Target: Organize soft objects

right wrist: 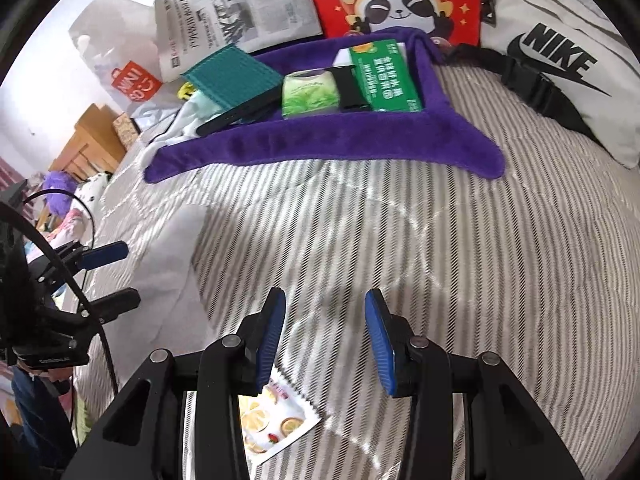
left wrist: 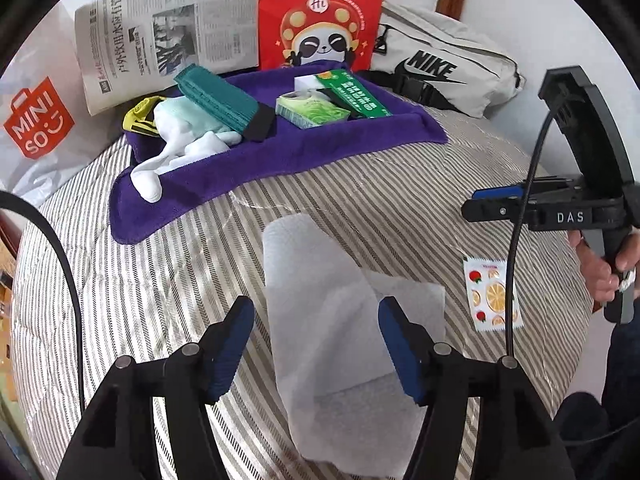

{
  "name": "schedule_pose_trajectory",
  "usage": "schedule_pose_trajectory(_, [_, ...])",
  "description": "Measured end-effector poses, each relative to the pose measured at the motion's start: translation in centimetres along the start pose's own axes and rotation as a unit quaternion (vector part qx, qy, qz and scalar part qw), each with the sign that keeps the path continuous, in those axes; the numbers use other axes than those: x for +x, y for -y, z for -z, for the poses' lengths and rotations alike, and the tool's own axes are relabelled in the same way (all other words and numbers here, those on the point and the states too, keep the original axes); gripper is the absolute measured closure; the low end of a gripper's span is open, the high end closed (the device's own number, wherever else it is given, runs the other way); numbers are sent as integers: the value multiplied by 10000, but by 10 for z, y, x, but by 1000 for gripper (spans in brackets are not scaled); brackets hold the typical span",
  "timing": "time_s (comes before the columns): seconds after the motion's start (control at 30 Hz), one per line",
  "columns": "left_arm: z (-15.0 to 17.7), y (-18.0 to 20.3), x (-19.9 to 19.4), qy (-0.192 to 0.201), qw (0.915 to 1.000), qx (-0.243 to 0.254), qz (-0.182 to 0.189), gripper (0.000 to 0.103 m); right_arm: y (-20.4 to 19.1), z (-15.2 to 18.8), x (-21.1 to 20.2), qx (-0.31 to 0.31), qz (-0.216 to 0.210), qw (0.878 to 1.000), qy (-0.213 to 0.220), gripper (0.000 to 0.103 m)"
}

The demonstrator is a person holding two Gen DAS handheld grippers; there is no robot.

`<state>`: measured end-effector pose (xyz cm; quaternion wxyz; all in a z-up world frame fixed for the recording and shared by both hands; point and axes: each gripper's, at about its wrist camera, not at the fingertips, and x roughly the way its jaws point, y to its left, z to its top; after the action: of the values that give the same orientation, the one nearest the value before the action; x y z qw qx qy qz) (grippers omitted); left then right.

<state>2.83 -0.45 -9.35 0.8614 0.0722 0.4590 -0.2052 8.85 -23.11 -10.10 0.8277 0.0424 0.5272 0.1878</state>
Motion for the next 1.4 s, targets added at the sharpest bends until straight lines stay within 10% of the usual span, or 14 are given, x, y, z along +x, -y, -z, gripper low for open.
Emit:
schedule_pose_trajectory(0.23, [10,14,26,-383,9985,301,-232,42,-8,24,-12,-366,1,9993,-35,42])
schedule_pose_trajectory(0.27, [11,14,25,-273,9990,295,-218,50,-10,29,-12,-463,94,9989,-67,39])
schedule_pose_trajectory(0.33, [9,11,24,-199,9996,172,-109,95,-12,36,-11,-558,170,9982,-125,39])
schedule_pose_trajectory(0.37, [9,10,24,-232,9996,147,-49,97,-15,41,-10,-609,156,9978,-188,39])
schedule_pose_trajectory(1.03, [19,-7,14,-213,9991,-313,213,97,-70,73,10,-2134,484,9757,-96,19])
schedule_pose_trajectory(1.4, [19,-17,14,-212,9980,-572,190,97,-36,34,15,-1026,695,9921,181,59])
